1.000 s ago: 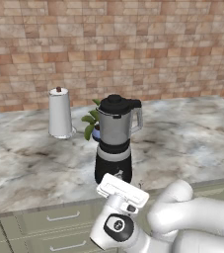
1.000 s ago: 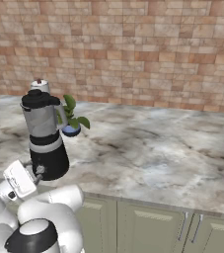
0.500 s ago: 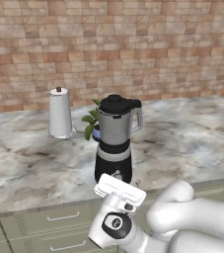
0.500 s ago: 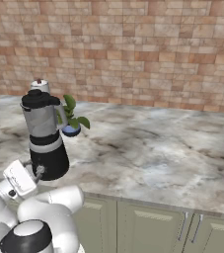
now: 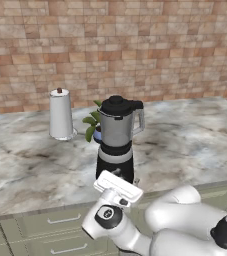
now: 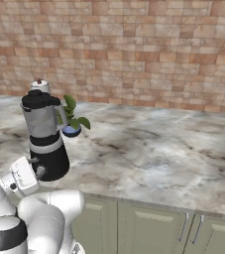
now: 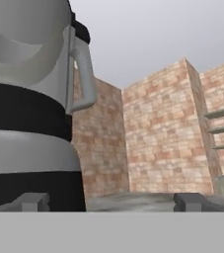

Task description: Open the blender lid, put the banana in the blender, close the lid, and start the blender.

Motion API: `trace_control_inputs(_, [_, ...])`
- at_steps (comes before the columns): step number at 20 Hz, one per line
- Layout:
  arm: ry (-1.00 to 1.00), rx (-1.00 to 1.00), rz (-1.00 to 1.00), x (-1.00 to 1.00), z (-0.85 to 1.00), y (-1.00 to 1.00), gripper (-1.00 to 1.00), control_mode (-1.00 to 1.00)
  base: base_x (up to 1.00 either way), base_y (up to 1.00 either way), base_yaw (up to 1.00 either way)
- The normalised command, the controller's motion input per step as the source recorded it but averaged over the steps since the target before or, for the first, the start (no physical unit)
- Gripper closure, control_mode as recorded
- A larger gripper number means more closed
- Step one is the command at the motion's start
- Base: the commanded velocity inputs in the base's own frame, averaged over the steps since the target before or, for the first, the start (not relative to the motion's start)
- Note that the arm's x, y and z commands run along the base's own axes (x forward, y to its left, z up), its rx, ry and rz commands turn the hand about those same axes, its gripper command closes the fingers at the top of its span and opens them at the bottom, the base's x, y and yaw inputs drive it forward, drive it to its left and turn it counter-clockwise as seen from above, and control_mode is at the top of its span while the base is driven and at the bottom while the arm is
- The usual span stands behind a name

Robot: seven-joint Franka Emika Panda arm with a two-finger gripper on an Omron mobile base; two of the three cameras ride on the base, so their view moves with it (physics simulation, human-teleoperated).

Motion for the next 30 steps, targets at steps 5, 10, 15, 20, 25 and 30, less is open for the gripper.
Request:
trace_control_inputs(5, [0.08, 0.0, -0.19, 0.01, -0.29, 0.0, -1.0, -1.0, 0.0, 0.0, 0.0])
trace_control_inputs(10, [0.05, 0.0, -0.11, 0.35, -0.15, 0.0, -1.0, -1.0, 0.0, 0.0, 0.0])
trace_control_inputs(15, [0.0, 0.0, -0.02, 0.54, -0.09, 0.0, -1.0, -1.0, 0.0, 0.0, 0.0])
trace_control_inputs(20, [0.0, 0.0, 0.0, 0.49, -0.02, -0.01, -1.0, -1.0, 0.0, 0.0, 0.0])
trace_control_inputs(25, [0.0, 0.0, 0.0, 0.42, 0.01, -0.19, -1.0, -1.0, 0.0, 0.0, 0.0])
trace_control_inputs(30, [0.0, 0.0, 0.0, 0.49, 0.02, -0.19, -1.0, -1.0, 0.0, 0.0, 0.0])
